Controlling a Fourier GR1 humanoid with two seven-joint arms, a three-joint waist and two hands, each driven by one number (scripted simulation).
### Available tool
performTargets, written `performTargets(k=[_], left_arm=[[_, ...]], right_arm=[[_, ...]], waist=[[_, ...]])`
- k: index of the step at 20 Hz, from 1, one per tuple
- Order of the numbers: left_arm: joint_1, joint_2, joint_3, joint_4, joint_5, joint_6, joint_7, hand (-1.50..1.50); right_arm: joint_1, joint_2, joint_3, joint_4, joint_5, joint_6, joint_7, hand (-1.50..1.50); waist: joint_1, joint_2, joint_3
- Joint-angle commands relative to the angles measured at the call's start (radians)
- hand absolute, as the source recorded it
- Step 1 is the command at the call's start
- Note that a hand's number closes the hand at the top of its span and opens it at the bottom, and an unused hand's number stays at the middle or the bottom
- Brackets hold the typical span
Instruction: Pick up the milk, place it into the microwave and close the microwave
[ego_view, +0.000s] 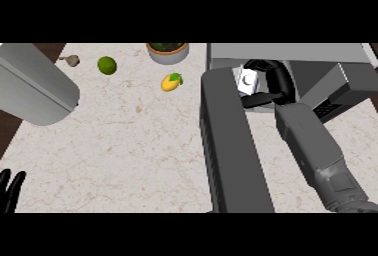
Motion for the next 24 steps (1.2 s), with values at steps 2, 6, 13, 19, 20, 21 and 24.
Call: performTargets(k=[2,6,13,19,20,21,24], left_arm=[[0.014,0.003,0.009,0.034,0.006,-0.052,-0.054,-1.50],[-0.084,0.013,-0.014,0.054,-0.020,-0.016,0.000,-1.50],[-0.110,0.016,-0.027,0.044,-0.012,-0.026,0.004,-1.50],[-0.126,0.018,-0.024,0.053,-0.033,-0.014,0.010,-1.50],[-0.155,0.014,-0.031,0.052,-0.042,0.000,0.016,-1.50],[-0.149,0.030,-0.027,0.046,-0.036,-0.013,0.024,-1.50],[-0.143,0.022,-0.040,0.059,-0.066,-0.016,0.005,-1.50]], right_arm=[[-0.106,-0.006,-0.034,0.182,0.029,-0.031,-0.084,1.50],[-0.195,-0.013,-0.041,0.241,0.050,-0.093,-0.076,1.50],[-0.258,-0.057,-0.034,0.313,0.091,-0.166,-0.085,1.50],[-0.284,-0.034,-0.099,0.349,0.044,-0.271,-0.065,1.50],[-0.302,-0.039,-0.090,0.363,0.058,-0.326,-0.036,1.50],[-0.289,-0.042,-0.116,0.366,0.037,-0.380,-0.034,1.50],[-0.313,-0.050,-0.111,0.374,0.051,-0.461,-0.029,1.50]], waist=[[0.031,0.009,0.000],[0.040,0.021,0.001],[0.068,0.036,0.002],[0.095,0.049,0.003],[0.093,0.051,0.002],[0.105,0.060,0.003],[0.124,0.062,0.002]])
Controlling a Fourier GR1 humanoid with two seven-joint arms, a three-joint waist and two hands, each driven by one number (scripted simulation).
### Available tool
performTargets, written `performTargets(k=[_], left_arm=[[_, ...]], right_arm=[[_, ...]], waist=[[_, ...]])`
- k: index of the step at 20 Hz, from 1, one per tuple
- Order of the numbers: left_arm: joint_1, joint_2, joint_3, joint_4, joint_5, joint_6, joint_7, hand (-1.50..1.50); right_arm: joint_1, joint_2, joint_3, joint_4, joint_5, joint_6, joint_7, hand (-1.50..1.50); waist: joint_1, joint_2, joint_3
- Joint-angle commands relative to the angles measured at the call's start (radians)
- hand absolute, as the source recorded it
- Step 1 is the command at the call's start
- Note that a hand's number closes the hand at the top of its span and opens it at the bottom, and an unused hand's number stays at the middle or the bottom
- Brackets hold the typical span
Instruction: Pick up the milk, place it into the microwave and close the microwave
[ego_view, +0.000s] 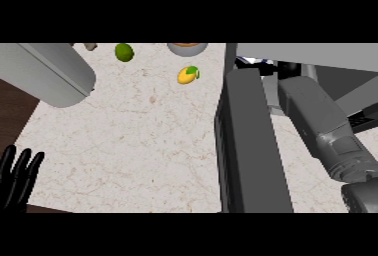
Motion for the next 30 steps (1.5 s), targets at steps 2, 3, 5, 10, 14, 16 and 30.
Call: performTargets(k=[2,3,5,10,14,16,30], left_arm=[[-0.029,0.001,-0.020,0.004,-0.030,0.007,0.008,-1.50],[-0.032,0.011,-0.012,0.006,-0.039,0.000,-0.004,-1.50],[-0.046,0.015,-0.007,0.029,-0.043,0.003,-0.001,-1.50],[-0.056,0.016,-0.022,0.012,-0.076,0.014,0.012,-1.50],[-0.072,0.022,-0.038,0.022,-0.082,0.002,0.015,-1.50],[-0.084,0.021,-0.034,0.038,-0.089,0.007,0.008,-1.50],[-0.125,-0.016,-0.115,0.055,-0.163,0.040,0.042,-1.50]], right_arm=[[-0.036,-0.042,0.015,0.022,0.034,-0.153,0.011,1.50],[-0.021,-0.038,0.055,0.041,0.078,-0.208,0.000,-1.50],[-0.022,-0.015,0.071,0.054,0.097,-0.264,-0.001,-1.50],[-0.055,-0.039,0.081,0.067,0.111,-0.304,0.023,-1.50],[-0.046,-0.018,0.072,0.096,0.102,-0.253,0.075,-1.50],[-0.055,0.028,0.053,0.085,0.082,-0.208,0.075,-1.50],[-0.020,0.009,0.019,0.086,0.061,-0.056,0.050,-1.50]], waist=[[0.018,0.012,-0.001],[0.033,0.018,-0.002],[0.038,0.021,-0.002],[0.052,0.026,0.001],[0.047,0.024,0.003],[0.059,0.028,0.003],[0.012,0.014,0.004]])
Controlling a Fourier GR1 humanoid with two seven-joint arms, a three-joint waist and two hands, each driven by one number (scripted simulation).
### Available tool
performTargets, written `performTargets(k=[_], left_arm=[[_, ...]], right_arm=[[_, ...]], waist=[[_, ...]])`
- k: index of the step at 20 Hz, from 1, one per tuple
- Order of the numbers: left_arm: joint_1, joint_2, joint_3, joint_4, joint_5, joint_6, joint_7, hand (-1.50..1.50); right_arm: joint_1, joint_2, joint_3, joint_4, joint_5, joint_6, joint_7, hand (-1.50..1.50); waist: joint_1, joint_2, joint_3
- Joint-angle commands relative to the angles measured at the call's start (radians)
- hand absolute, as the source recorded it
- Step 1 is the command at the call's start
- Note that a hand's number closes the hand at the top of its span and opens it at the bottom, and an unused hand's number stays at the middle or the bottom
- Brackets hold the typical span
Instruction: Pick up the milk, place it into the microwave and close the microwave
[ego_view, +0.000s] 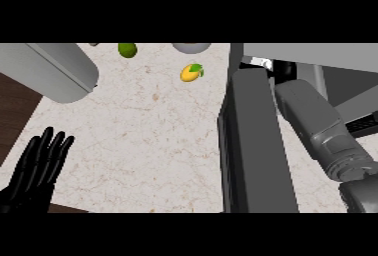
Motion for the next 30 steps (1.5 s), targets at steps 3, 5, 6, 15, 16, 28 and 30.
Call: performTargets(k=[3,5,6,15,16,28,30], left_arm=[[0.010,-0.020,-0.041,-0.007,-0.034,0.006,-0.006,-1.50],[-0.004,-0.027,-0.053,0.015,-0.060,0.016,-0.011,-1.50],[0.002,-0.030,-0.049,0.010,-0.036,0.015,0.007,-1.50],[-0.004,-0.046,-0.104,-0.010,-0.083,0.045,0.015,-1.50],[0.001,-0.046,-0.101,0.019,-0.081,0.041,-0.012,-1.50],[0.005,-0.046,-0.154,0.056,-0.114,0.041,-0.003,-1.50],[-0.025,-0.047,-0.176,0.107,-0.109,0.053,-0.019,-1.50]], right_arm=[[0.006,-0.018,-0.019,-0.011,-0.017,0.053,-0.006,-1.50],[0.020,-0.020,-0.027,-0.018,-0.025,0.061,-0.024,-1.50],[0.021,-0.018,-0.030,-0.019,-0.027,0.057,-0.025,-1.50],[0.062,-0.042,-0.044,-0.025,-0.040,0.196,-0.063,-1.50],[0.068,-0.029,-0.048,-0.024,-0.044,0.195,-0.066,-1.50],[0.202,-0.025,-0.086,-0.045,-0.080,0.368,-0.199,-1.50],[0.222,0.004,-0.077,-0.044,-0.072,0.397,-0.217,-1.50]], waist=[[-0.001,-0.015,-0.001],[-0.014,-0.013,-0.001],[-0.009,-0.014,-0.001],[-0.029,-0.025,-0.001],[-0.028,-0.025,-0.002],[-0.086,-0.050,-0.003],[-0.099,-0.053,-0.004]])
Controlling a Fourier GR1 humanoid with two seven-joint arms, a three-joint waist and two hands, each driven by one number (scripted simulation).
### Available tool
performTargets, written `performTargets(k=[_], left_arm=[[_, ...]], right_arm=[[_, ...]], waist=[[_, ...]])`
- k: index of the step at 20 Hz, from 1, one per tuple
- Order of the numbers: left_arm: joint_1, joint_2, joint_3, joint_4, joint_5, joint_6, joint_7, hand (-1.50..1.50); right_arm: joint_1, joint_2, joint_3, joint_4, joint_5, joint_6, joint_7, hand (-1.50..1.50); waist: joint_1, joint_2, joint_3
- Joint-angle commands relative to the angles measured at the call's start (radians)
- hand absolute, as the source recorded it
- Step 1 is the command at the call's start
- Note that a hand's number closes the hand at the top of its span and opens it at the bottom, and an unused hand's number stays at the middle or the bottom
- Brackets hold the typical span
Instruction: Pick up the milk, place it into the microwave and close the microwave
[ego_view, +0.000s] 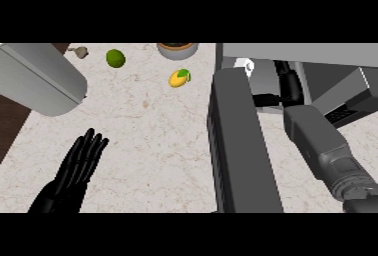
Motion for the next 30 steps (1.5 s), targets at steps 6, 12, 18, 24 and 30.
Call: performTargets(k=[6,12,18,24,30], left_arm=[[-0.064,0.017,-0.058,0.070,-0.010,-0.048,0.044,-1.50],[-0.152,0.042,-0.110,0.159,-0.049,-0.104,0.052,1.50],[-0.210,-0.002,-0.187,0.304,-0.161,-0.052,0.008,1.50],[-0.329,-0.003,-0.222,0.482,-0.264,0.027,-0.031,1.50],[-0.400,-0.003,-0.280,0.620,-0.254,-0.037,0.004,1.50]], right_arm=[[0.069,0.019,-0.027,-0.019,-0.028,0.161,-0.057,-1.50],[0.161,0.083,-0.019,-0.056,-0.022,0.149,-0.149,-1.50],[0.301,0.036,0.015,-0.133,-0.004,0.260,-0.193,-1.50],[0.400,0.003,0.051,-0.292,-0.004,0.297,-0.136,-1.50],[0.575,-0.016,0.080,-0.500,-0.026,0.355,-0.130,-1.50]], waist=[[-0.039,-0.019,-0.001],[-0.067,-0.032,-0.003],[-0.097,-0.044,-0.005],[-0.120,-0.050,-0.007],[-0.133,-0.052,-0.007]])
